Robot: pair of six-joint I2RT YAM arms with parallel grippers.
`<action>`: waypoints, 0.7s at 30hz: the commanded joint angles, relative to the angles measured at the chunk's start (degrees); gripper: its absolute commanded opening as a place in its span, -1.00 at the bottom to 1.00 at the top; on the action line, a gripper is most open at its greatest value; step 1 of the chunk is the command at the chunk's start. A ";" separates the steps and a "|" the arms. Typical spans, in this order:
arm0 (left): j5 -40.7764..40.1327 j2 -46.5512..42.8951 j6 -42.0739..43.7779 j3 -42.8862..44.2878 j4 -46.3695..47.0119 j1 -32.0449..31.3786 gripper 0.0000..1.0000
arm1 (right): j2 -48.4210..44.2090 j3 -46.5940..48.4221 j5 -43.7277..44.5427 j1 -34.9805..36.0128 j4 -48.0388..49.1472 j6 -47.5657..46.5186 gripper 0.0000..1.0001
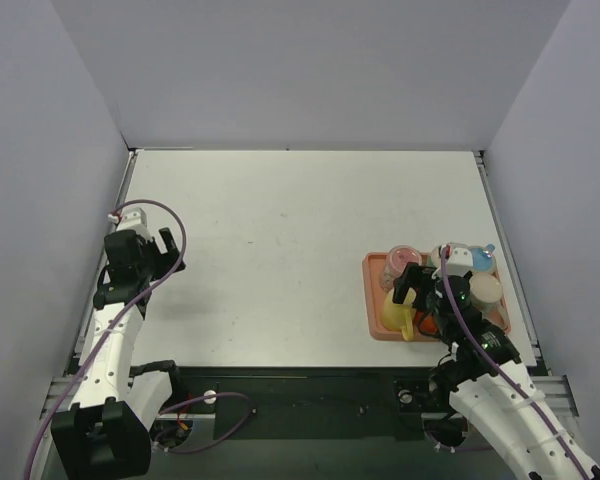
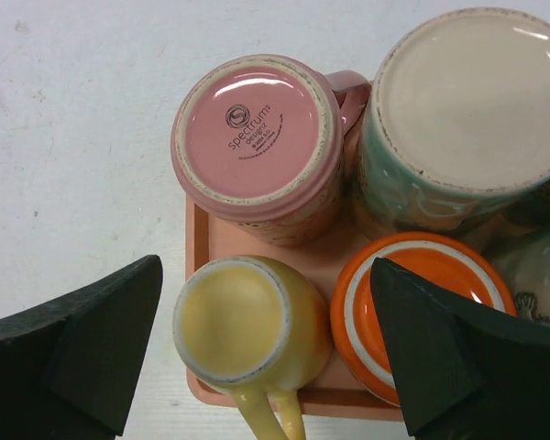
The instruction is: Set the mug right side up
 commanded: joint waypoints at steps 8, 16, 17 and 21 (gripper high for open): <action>15.26 0.66 16.85 9.86 -7.86 0.32 0.95 | 6.45 14.53 -2.27 -0.25 -22.04 8.01 0.86; 15.24 2.25 13.26 14.27 -9.98 1.64 0.95 | 9.88 16.03 -6.77 4.65 -32.78 15.99 0.72; 15.87 2.25 13.26 14.18 -9.89 1.73 0.95 | 11.28 15.94 -5.37 6.32 -34.18 16.80 0.58; 17.81 2.33 13.17 12.95 -8.32 2.52 0.95 | 14.53 13.75 2.53 15.54 -33.84 22.77 0.29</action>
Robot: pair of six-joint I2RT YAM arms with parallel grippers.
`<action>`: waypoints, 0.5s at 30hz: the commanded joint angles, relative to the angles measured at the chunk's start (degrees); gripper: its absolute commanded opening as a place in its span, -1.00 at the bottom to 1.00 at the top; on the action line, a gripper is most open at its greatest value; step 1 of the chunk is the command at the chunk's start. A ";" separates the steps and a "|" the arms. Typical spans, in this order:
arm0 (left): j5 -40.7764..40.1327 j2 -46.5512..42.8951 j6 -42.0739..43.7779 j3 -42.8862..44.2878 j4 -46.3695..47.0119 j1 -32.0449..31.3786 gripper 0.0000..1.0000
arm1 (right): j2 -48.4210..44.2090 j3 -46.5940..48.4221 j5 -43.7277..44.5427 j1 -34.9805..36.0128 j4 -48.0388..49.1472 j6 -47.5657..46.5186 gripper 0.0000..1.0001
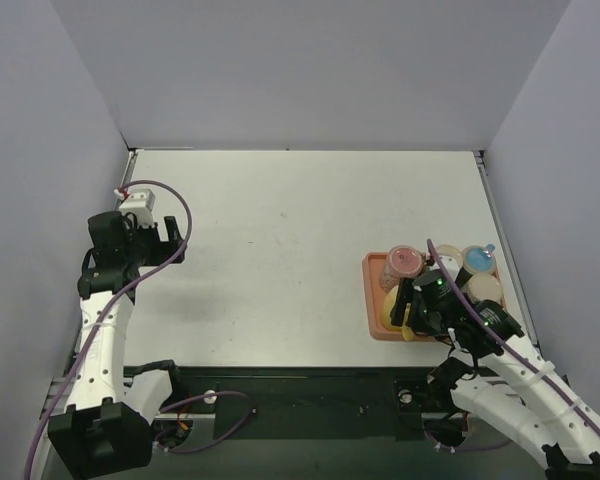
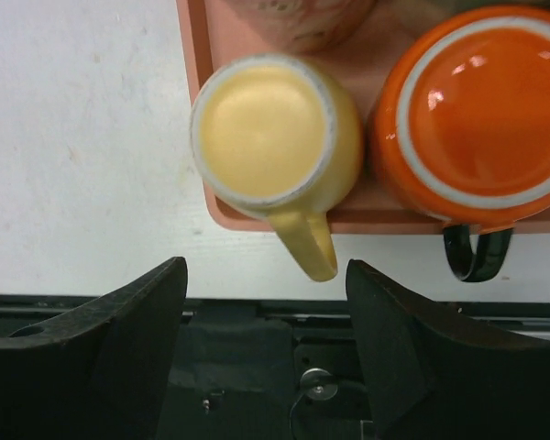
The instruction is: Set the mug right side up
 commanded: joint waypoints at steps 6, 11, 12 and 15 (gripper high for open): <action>3.60 0.06 -2.95 0.31 1.53 1.47 0.96 | 11.15 -1.01 18.78 10.05 -0.32 5.97 -0.02; 3.87 -0.47 -3.66 0.84 1.70 1.91 0.95 | 15.22 -1.17 19.59 10.05 0.82 5.79 -0.13; 3.87 -0.64 -3.83 0.84 2.05 2.00 0.96 | 15.30 -1.79 19.41 10.05 2.05 5.70 -0.14; 4.74 -0.99 -4.10 0.67 2.41 2.09 0.96 | 14.17 -5.39 18.79 10.05 4.17 5.97 -0.24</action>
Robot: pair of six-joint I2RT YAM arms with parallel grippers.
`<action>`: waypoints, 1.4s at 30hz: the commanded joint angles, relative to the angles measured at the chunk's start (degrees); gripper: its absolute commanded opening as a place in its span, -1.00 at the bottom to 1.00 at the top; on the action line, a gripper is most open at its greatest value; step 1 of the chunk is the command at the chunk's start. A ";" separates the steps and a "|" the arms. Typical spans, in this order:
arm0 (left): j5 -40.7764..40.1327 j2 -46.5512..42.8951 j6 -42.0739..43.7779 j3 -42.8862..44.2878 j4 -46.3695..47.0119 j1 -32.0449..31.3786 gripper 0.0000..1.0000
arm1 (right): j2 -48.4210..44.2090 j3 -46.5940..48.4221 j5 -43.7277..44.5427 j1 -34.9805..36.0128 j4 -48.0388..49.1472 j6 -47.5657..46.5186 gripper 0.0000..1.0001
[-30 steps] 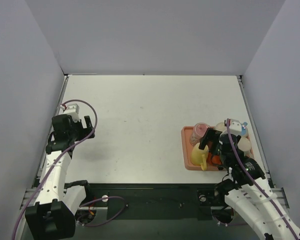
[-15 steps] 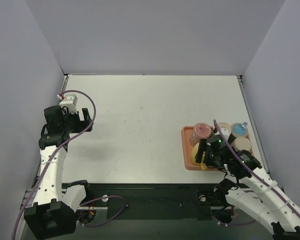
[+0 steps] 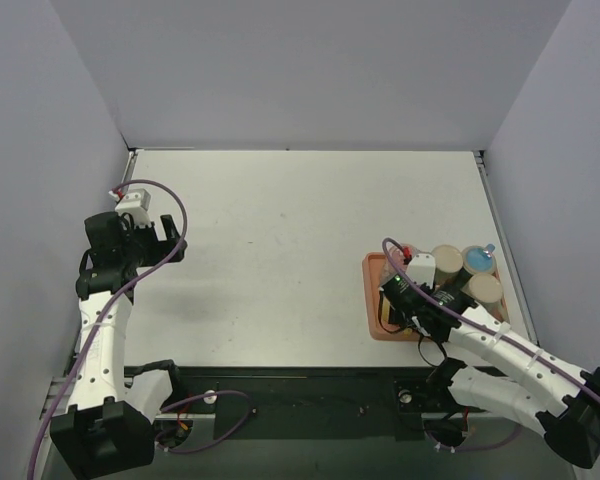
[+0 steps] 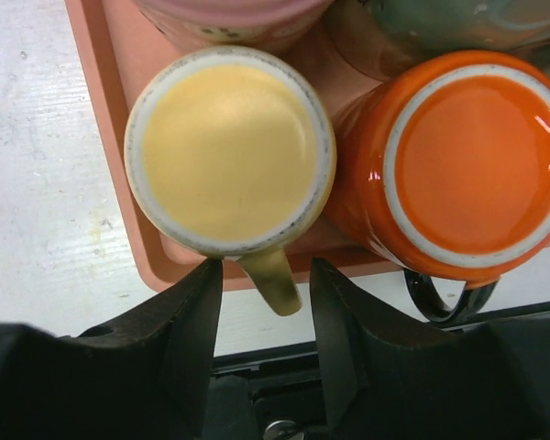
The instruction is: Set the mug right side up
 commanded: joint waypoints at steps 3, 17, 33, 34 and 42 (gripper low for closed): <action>3.24 -1.19 -1.34 0.65 2.54 0.69 0.96 | -2.63 -6.26 2.84 0.24 3.75 0.33 -0.28; 5.80 -1.28 -2.58 -0.06 5.53 0.69 0.96 | -1.39 -6.70 -2.69 2.07 13.40 -4.32 -0.42; 7.37 -1.02 -3.28 0.38 5.88 0.69 0.96 | 5.46 -8.38 3.54 3.32 15.72 -1.34 -1.00; 7.64 -1.28 -3.37 0.38 5.71 0.69 0.97 | 4.85 -8.11 3.28 3.49 15.20 -1.52 -1.00; 23.95 -2.07 -10.98 3.19 4.21 0.60 0.62 | -5.16 2.52 0.73 9.20 8.08 -3.81 -1.00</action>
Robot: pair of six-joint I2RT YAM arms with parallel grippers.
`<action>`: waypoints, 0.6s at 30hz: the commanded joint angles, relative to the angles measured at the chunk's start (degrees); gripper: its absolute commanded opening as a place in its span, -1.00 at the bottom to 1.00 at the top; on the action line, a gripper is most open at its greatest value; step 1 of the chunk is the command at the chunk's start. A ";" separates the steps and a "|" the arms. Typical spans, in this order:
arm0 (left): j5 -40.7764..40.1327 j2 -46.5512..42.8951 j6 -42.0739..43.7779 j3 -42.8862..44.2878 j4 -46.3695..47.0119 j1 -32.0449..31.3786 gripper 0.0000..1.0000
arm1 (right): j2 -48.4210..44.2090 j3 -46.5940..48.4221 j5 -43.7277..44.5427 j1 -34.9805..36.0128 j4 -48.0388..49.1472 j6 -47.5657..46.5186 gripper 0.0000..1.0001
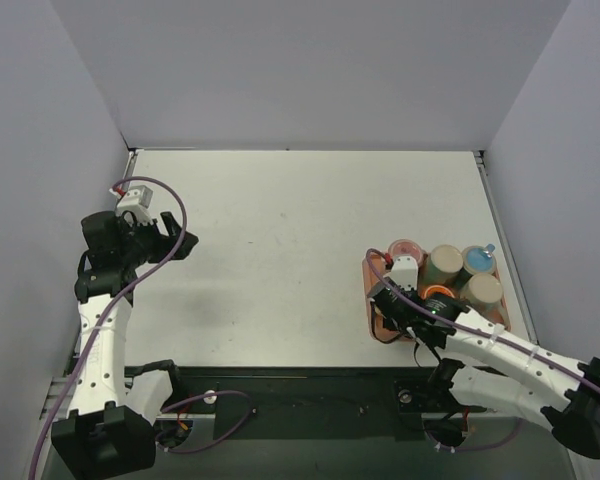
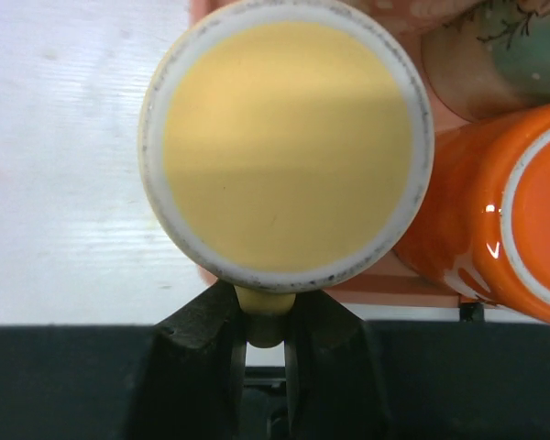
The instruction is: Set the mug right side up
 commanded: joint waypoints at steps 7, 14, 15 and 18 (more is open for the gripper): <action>23.38 -1.96 -25.63 2.34 9.84 -3.58 0.45 | -9.70 12.73 1.29 2.14 -0.21 -0.04 -1.00; 26.29 -4.51 -44.10 2.32 27.51 -11.40 0.56 | -4.35 27.91 -12.23 2.32 13.41 -6.98 -1.00; 26.38 -4.52 -44.54 3.47 27.87 -11.59 0.61 | -3.12 29.25 -13.56 2.49 15.86 -7.85 -1.00; 26.73 -4.60 -49.44 5.24 30.14 -13.33 0.74 | -0.92 34.60 -18.92 2.67 20.88 -8.30 -1.00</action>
